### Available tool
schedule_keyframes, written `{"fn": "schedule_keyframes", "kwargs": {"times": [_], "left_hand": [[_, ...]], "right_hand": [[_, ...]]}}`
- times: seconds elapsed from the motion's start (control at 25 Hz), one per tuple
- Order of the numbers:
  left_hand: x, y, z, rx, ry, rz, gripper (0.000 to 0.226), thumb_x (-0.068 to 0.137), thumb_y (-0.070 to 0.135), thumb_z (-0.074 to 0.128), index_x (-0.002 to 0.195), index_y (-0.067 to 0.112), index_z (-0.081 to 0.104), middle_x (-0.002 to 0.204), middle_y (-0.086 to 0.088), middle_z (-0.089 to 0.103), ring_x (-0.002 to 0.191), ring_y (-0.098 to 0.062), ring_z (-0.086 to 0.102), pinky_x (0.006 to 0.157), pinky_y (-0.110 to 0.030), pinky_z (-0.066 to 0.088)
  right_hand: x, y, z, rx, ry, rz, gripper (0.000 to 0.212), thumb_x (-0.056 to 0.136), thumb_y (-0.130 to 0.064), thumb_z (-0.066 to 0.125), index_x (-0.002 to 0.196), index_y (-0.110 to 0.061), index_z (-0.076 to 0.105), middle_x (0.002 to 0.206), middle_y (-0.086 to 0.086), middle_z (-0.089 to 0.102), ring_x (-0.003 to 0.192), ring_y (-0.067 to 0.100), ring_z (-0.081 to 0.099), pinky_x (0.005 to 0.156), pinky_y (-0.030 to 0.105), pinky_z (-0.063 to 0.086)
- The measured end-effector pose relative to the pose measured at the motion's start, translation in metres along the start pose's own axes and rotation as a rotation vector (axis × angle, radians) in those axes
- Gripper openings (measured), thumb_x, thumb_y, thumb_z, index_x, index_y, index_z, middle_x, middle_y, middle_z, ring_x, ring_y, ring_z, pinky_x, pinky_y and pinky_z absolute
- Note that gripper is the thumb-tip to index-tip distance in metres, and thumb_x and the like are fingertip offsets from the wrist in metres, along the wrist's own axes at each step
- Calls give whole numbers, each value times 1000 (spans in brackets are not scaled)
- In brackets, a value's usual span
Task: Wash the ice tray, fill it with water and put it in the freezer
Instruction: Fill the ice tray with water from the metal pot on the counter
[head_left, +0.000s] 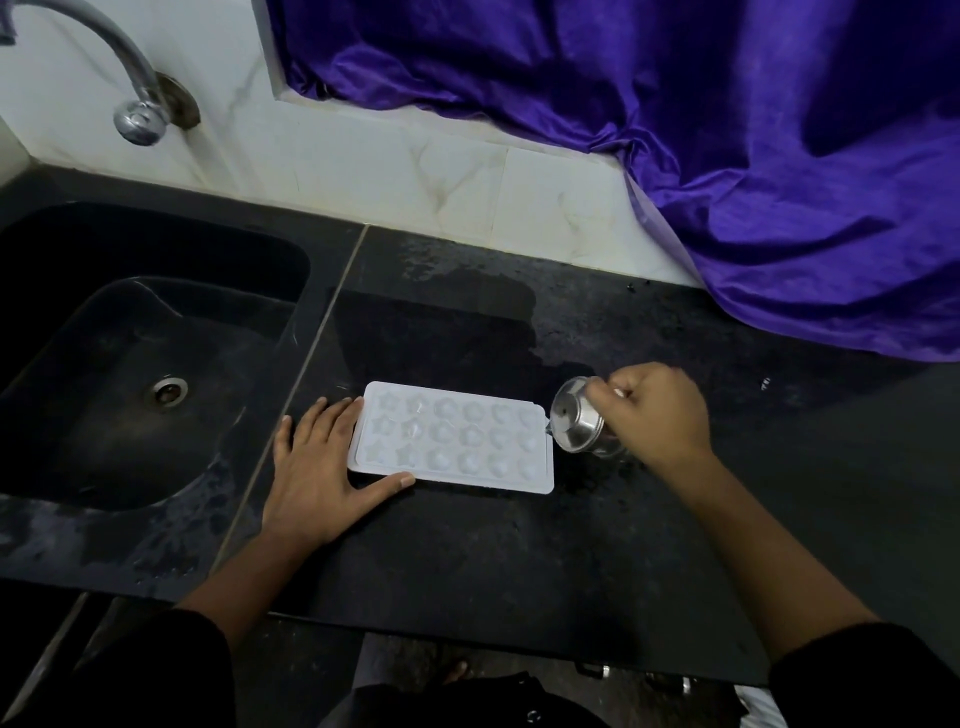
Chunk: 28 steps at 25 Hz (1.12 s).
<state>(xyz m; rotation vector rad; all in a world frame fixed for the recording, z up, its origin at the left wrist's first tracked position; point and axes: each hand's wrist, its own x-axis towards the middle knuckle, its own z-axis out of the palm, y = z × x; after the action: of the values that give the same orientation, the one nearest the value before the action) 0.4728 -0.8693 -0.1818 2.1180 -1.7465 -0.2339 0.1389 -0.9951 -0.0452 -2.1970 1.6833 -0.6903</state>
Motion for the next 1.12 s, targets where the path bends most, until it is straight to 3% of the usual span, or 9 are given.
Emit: {"fn": "schedule_keyframes", "kwargs": {"times": [0.2,0.4,0.48,0.6,0.72,0.84,0.96,1.12], "left_hand": [[-1,1,-1,-7,1,-1,118,72,101,40,159,21,39,163,1,43,157,-23,26,130,-56,9],[-2,1,-2,-5,0,0,119,72,102,38,159,21,39,163,1,43,157,-23,26,130,-56,8],[-1,1,-2,-7,-2,0,120,72,102,37,159,21,39,163,0,43,157,-24,26,130,-56,8],[-1,1,-2,-4,-5,1,119,72,102,38,159,21,39,163,0,43,158,-24,26,130,-57,8],[-1,1,-3,-5,1,2,118,72,101,39,158,20,40,162,-1,44,157,-24,27,129,-57,9],[-1,2,-2,3,5,5,117,73,100,41,158,20,40,162,-1,45,157,-25,28,129,-57,10],[-1,0,-1,3,1,6,117,73,100,41,158,20,39,162,-1,44,157,-26,27,129,-57,9],[-1,0,0,-4,1,7,117,72,99,43,158,19,39,162,-1,44,157,-26,27,128,-56,9]], "right_hand": [[-1,-18,14,-295,-45,-91,53,93,-40,61,51,-10,49,45,-1,44,44,18,46,48,28,26],[-5,-14,17,-301,-13,-86,54,93,-39,63,50,-11,47,45,-2,43,43,18,44,47,29,29],[-7,-1,12,-146,29,2,54,91,-34,67,50,-7,44,44,-1,40,43,19,40,49,32,33],[-15,26,1,289,66,230,52,91,-22,71,48,-7,46,46,7,42,47,14,39,53,34,36],[-29,37,-9,794,153,424,44,95,-14,68,53,-13,54,52,4,45,52,11,41,55,28,35],[-34,34,-21,1072,250,540,43,99,-12,60,57,-18,57,48,-5,49,44,4,44,44,17,35],[-34,32,-26,1076,244,485,40,99,-12,60,60,-17,50,46,-8,44,44,6,41,43,17,33],[-32,31,-18,670,105,270,52,93,-18,69,49,-3,44,47,1,38,49,14,36,50,28,31]]}}
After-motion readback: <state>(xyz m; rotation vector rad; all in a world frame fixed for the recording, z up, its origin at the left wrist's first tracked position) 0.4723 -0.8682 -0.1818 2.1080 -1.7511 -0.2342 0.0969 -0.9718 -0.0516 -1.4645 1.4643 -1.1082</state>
